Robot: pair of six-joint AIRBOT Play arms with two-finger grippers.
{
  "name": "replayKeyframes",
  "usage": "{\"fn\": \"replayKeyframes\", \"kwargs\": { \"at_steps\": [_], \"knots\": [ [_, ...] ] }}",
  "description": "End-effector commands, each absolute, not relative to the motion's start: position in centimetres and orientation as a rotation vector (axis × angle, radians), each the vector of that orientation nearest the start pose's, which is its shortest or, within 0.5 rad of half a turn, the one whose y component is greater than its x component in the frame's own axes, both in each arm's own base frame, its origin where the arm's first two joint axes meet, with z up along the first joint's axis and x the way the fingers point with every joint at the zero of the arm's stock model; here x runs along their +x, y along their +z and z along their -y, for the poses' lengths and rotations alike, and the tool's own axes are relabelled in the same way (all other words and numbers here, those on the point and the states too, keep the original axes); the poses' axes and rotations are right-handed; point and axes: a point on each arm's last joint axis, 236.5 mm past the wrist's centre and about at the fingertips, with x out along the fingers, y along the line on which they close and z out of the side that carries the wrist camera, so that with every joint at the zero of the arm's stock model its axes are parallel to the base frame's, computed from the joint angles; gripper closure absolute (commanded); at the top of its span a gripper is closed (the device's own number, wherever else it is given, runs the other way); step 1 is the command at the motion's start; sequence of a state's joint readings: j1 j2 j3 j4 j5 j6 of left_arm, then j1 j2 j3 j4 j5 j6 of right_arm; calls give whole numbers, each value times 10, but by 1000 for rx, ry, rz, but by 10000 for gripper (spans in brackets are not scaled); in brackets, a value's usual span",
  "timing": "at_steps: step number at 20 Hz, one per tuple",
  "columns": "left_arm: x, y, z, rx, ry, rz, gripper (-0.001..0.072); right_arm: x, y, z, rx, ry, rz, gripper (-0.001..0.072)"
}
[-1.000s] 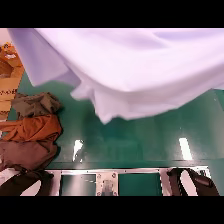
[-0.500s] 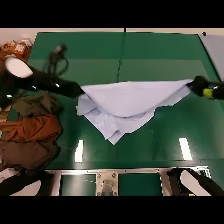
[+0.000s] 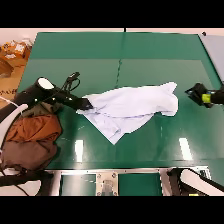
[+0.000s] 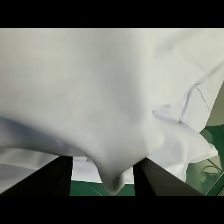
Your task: Fold the shirts.
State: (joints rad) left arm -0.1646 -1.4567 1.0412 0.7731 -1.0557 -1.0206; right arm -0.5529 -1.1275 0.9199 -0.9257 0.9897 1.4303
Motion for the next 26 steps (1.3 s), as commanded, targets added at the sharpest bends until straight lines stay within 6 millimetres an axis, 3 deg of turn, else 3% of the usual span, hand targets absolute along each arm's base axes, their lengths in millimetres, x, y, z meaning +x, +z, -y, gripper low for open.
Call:
{"fn": "replayKeyframes", "kwargs": {
  "at_steps": [1,3,5,8,10,14,15,16,17,20,22,26],
  "knots": [
    [362,-34,197,-174,-750,-1285,285,325,40,75,865,-165,-1012,358],
    [361,-38,177,-83,-698,-1335,284,296,12,31,902,-122,-1107,236],
    [360,-35,156,-2,-627,-1390,285,272,-28,-26,952,-41,-1220,233],
    [358,-28,155,-1,-629,-1408,285,252,-84,-93,999,8,-1287,240],
    [356,-28,155,-1,-631,-1417,285,248,-104,-122,1002,22,-1325,241],
    [350,-28,155,0,-640,-1441,284,265,-122,-167,938,88,-1358,251],
    [350,-27,155,1,-643,-1443,285,269,-126,-179,917,118,-1375,365],
    [350,-24,154,4,-642,-1446,285,275,-129,-189,874,156,-1388,544],
    [351,-18,154,11,-645,-1446,284,282,-129,-194,846,187,-1389,674],
    [360,-2,152,16,-625,-1426,285,287,-101,-196,772,326,-1408,699],
    [358,-4,152,6,-618,-1438,284,281,-78,-172,754,348,-1422,698],
    [358,-7,152,0,-612,-1439,284,275,-21,-103,791,289,-1313,697]
  ]
}}
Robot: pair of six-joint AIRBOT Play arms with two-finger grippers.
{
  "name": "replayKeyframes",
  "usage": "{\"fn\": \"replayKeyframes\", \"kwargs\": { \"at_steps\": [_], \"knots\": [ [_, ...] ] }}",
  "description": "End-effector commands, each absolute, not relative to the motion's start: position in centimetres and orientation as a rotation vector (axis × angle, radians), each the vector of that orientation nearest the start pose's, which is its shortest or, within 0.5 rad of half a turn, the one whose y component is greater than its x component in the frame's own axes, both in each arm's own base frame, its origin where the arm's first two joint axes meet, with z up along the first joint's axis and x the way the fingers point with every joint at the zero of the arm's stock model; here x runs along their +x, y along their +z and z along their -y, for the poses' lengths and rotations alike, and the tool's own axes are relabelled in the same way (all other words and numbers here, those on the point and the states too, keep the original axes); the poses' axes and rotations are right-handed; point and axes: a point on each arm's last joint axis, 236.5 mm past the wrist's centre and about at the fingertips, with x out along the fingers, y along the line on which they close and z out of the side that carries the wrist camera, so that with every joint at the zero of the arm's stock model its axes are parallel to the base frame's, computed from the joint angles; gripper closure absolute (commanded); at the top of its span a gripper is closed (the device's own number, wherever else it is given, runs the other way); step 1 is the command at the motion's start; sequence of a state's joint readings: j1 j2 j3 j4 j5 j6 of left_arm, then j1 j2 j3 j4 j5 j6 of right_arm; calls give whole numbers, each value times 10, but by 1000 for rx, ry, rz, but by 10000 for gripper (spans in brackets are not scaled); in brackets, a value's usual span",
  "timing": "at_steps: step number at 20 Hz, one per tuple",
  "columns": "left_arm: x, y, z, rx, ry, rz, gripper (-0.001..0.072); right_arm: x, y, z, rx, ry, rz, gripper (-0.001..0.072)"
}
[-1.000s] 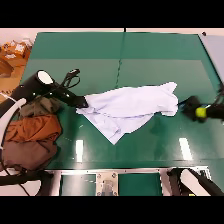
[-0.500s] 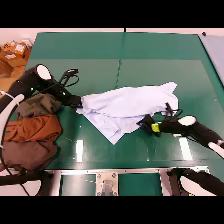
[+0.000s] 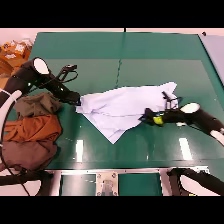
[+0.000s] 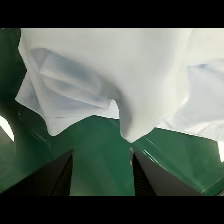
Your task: Fold the shirts.
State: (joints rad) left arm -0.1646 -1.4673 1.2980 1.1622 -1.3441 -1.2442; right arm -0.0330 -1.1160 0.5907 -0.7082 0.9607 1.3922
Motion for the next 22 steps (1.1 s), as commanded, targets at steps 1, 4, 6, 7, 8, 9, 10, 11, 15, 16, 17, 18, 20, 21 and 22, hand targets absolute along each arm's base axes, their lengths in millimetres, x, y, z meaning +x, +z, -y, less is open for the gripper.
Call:
{"fn": "replayKeyframes", "kwargs": {
  "at_steps": [1,4,6,7,8,9,10,11,15,16,17,18,20,21,22],
  "knots": [
    [359,-7,153,-9,-609,-1437,284,277,-5,-86,814,260,-1249,697],
    [357,-13,172,-124,-634,-1424,284,286,27,-39,856,140,-1065,697],
    [342,-33,190,-246,-662,-1442,285,287,30,-22,877,92,-1028,697],
    [334,-45,197,-301,-666,-1454,284,287,29,-21,873,92,-1026,697],
    [322,-58,202,-344,-664,-1474,284,287,29,-21,872,94,-1026,697],
    [310,-73,206,-367,-651,-1496,284,288,28,-21,874,94,-1029,697],
    [301,-85,210,-383,-635,-1509,284,288,28,-21,873,92,-1027,697],
    [295,-94,216,-405,-620,-1509,284,289,28,-19,872,88,-1022,697],
    [308,-103,229,-394,-586,-1417,294,292,29,-17,860,84,-1008,697],
    [312,-100,229,-394,-585,-1403,462,292,28,-17,853,88,-1007,697],
    [319,-97,227,-383,-586,-1388,644,292,28,-17,853,88,-1007,697],
    [327,-93,222,-381,-577,-1370,676,292,28,-17,853,88,-1007,697],
    [350,-84,205,-410,-534,-1328,676,292,28,-17,846,91,-1006,697],
    [355,-80,197,-426,-525,-1325,677,292,28,-17,846,91,-1006,697],
    [358,-76,189,-439,-521,-1326,678,292,28,-17,838,95,-1004,697]
  ]
}}
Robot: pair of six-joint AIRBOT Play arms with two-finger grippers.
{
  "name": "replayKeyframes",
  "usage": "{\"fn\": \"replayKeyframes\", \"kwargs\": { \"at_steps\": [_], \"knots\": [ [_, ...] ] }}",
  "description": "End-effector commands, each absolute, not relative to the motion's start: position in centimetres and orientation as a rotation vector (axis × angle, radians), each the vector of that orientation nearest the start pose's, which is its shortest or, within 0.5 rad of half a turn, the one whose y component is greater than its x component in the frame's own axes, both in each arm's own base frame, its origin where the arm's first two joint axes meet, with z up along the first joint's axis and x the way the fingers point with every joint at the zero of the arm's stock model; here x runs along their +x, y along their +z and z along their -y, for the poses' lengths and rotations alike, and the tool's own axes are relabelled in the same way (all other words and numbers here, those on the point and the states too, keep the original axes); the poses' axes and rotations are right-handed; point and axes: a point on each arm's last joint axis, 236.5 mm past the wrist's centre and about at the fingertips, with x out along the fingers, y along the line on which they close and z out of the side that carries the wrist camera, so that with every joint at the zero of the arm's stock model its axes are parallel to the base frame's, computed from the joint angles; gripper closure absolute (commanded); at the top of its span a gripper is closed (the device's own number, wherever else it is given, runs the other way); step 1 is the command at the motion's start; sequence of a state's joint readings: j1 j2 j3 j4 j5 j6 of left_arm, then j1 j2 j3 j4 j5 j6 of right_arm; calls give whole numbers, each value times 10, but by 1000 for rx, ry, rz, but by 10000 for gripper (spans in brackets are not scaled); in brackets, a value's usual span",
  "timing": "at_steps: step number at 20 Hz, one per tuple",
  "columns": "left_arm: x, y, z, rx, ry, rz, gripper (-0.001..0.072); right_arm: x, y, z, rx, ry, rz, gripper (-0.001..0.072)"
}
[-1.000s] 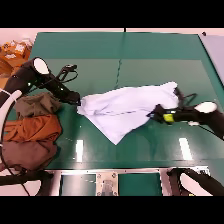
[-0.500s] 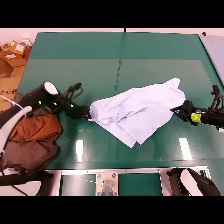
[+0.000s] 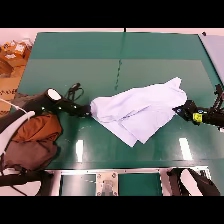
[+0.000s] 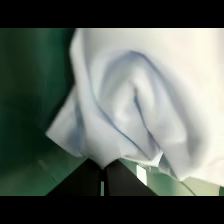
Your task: Fold the shirts.
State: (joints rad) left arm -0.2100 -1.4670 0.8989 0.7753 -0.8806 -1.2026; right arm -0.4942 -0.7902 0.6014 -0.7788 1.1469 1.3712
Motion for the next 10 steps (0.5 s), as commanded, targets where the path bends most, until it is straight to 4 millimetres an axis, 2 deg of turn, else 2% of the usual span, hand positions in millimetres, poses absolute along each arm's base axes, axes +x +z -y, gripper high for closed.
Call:
{"fn": "replayKeyframes", "kwargs": {
  "at_steps": [1,3,6,8,9,10],
  "knots": [
    [363,-69,181,-446,-517,-1316,678,292,29,-16,830,98,-1002,697],
    [378,-47,158,-427,-492,-1253,678,296,30,-12,825,85,-981,697],
    [398,5,124,-421,-458,-1127,679,304,42,-7,807,83,-945,697],
    [403,38,101,-418,-440,-1064,679,315,66,-1,773,91,-892,697],
    [405,57,94,-413,-436,-1025,679,322,84,2,752,100,-852,698],
    [410,84,86,-398,-429,-958,679,330,111,3,725,121,-797,698]
  ]
}}
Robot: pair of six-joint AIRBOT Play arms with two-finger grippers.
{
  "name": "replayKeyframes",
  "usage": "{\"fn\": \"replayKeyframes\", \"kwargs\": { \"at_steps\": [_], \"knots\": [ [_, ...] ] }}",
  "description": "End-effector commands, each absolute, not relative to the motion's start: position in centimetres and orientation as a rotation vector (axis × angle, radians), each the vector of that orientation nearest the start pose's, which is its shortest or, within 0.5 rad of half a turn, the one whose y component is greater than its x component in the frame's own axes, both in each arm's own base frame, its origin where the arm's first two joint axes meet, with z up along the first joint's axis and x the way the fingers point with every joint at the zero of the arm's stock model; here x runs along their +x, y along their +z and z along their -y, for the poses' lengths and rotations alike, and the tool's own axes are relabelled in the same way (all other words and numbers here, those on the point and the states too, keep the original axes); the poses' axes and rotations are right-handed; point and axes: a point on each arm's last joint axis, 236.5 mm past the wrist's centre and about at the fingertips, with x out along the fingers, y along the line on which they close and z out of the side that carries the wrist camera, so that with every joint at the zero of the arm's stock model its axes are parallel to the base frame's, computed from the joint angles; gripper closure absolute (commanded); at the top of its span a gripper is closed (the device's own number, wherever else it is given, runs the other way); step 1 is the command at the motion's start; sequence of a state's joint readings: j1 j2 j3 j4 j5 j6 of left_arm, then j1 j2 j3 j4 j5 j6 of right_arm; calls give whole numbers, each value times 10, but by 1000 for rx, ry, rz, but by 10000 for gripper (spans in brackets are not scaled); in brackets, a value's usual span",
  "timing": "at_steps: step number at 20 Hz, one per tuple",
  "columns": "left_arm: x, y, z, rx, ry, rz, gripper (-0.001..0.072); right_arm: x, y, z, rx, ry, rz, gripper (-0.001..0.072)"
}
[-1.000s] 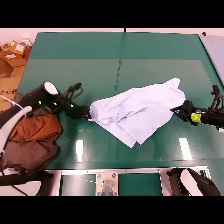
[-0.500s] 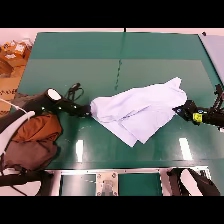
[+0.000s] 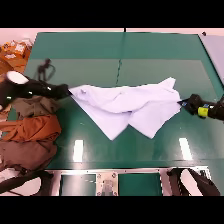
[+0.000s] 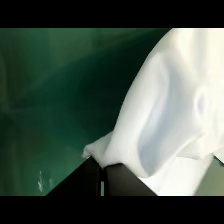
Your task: Fold the shirts.
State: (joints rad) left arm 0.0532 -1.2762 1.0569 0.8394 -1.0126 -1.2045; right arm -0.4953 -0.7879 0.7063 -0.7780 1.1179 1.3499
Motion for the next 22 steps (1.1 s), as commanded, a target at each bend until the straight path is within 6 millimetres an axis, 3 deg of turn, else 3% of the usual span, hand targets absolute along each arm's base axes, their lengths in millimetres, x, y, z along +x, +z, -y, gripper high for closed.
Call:
{"fn": "replayKeyframes", "kwargs": {
  "at_steps": [1,3,5,8,10,13,15,17,19,22],
  "knots": [
    [415,116,80,-376,-425,-880,679,337,142,4,688,145,-727,698],
    [416,195,80,-304,-446,-702,679,344,222,5,588,179,-559,698],
    [401,287,87,-237,-481,-502,679,337,312,3,458,193,-369,697],
    [353,400,94,-129,-497,-241,679,295,440,-9,277,182,-76,698],
    [312,455,99,-67,-501,-96,678,257,501,-26,183,179,87,697],
    [259,507,107,-4,-504,54,678,201,569,-38,85,128,323,697],
    [246,517,109,9,-505,83,678,184,590,-33,46,73,406,697],
    [254,503,110,-12,-516,29,678,196,581,-25,52,58,369,697],
    [285,466,109,-63,-531,-105,678,234,549,-9,102,63,249,697],
    [342,390,109,-174,-568,-316,677,314,461,31,231,57,-6,697]
  ]
}}
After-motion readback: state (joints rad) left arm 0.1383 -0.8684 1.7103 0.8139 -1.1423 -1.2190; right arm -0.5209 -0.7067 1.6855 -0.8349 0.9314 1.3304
